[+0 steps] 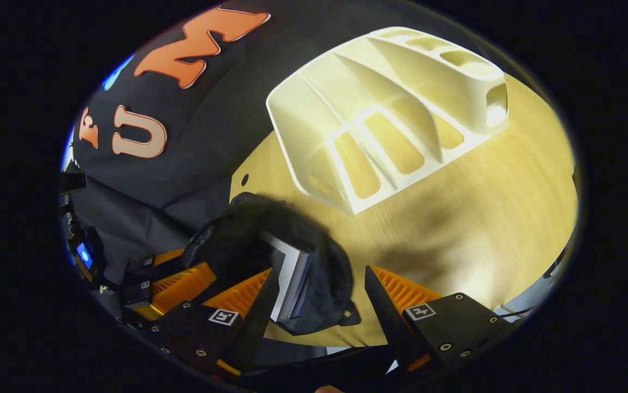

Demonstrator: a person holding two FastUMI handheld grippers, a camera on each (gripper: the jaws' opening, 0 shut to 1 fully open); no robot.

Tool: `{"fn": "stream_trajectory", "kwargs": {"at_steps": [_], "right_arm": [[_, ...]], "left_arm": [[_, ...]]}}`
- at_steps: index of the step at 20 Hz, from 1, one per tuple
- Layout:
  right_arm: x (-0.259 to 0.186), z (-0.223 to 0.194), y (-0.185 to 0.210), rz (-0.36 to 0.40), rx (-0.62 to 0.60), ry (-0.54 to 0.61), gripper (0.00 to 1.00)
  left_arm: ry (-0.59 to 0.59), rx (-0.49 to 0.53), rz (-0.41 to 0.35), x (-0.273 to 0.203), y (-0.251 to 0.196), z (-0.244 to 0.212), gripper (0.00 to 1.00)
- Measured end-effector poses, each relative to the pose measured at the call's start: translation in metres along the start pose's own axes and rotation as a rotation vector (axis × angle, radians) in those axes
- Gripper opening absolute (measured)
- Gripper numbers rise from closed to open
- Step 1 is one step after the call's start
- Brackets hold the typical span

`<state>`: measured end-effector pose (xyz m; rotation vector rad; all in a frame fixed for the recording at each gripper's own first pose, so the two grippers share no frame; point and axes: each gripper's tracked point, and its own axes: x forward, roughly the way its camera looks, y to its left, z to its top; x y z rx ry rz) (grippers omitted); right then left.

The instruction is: Open the schoolbag, grab two books from the bookshelf and put them into the schoolbag.

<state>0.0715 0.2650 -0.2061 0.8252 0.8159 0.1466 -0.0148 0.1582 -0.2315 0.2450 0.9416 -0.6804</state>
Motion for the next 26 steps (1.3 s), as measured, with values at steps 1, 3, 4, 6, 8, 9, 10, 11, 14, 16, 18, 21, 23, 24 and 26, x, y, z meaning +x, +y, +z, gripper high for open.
{"fn": "stream_trajectory", "kwargs": {"at_steps": [1, 3, 4, 6, 8, 9, 10, 11, 14, 16, 18, 21, 23, 24, 26], "right_arm": [[-0.009, 0.009, -0.007, -0.011, -0.017, -0.020, 0.95], [-0.033, 0.026, -0.020, -0.036, -0.055, -0.067, 0.95], [-0.036, 0.032, -0.025, -0.047, -0.076, -0.086, 0.95], [-0.055, 0.046, -0.036, -0.063, -0.119, -0.122, 0.95], [-0.074, 0.062, -0.043, -0.079, -0.169, -0.169, 0.95], [-0.085, 0.069, -0.046, -0.083, -0.193, -0.193, 0.95], [-0.095, 0.076, -0.050, -0.089, -0.211, -0.214, 0.94], [-0.105, 0.083, -0.051, -0.088, -0.230, -0.232, 0.95], [-0.130, 0.100, -0.059, -0.097, -0.279, -0.282, 0.95], [-0.150, 0.114, -0.064, -0.106, -0.326, -0.325, 0.95], [-0.165, 0.127, -0.066, -0.118, -0.367, -0.365, 0.95], [-0.190, 0.142, -0.065, -0.117, -0.429, -0.427, 0.95], [-0.208, 0.155, -0.061, -0.127, -0.486, -0.489, 0.95], [-0.217, 0.161, -0.059, -0.133, -0.516, -0.518, 0.95], [-0.228, 0.170, -0.052, -0.135, -0.563, -0.569, 0.95]], "left_arm": [[-0.012, -0.009, 0.002, 0.000, -0.009, 0.002, 0.55], [-0.045, -0.018, 0.016, -0.002, -0.024, 0.012, 0.65], [-0.063, -0.017, 0.027, -0.003, -0.031, 0.019, 0.69], [-0.107, -0.029, 0.051, -0.005, -0.049, 0.032, 0.80], [-0.159, -0.037, 0.082, -0.007, -0.063, 0.047, 0.86], [-0.186, -0.042, 0.101, -0.009, -0.069, 0.056, 0.87], [-0.214, -0.048, 0.117, -0.011, -0.074, 0.061, 0.90], [-0.238, -0.057, 0.128, -0.011, -0.084, 0.068, 0.90], [-0.312, -0.076, 0.176, -0.023, -0.108, 0.087, 0.92], [-0.376, -0.094, 0.219, -0.032, -0.114, 0.097, 0.92], [-0.440, -0.116, 0.262, -0.044, -0.125, 0.110, 0.92], [-0.547, -0.145, 0.324, -0.060, -0.133, 0.130, 0.92], [-0.631, -0.159, 0.372, -0.079, -0.145, 0.149, 0.91], [-0.667, -0.169, 0.393, -0.087, -0.149, 0.154, 0.91], [-0.733, -0.185, 0.410, -0.099, -0.156, 0.161, 0.91]]}}
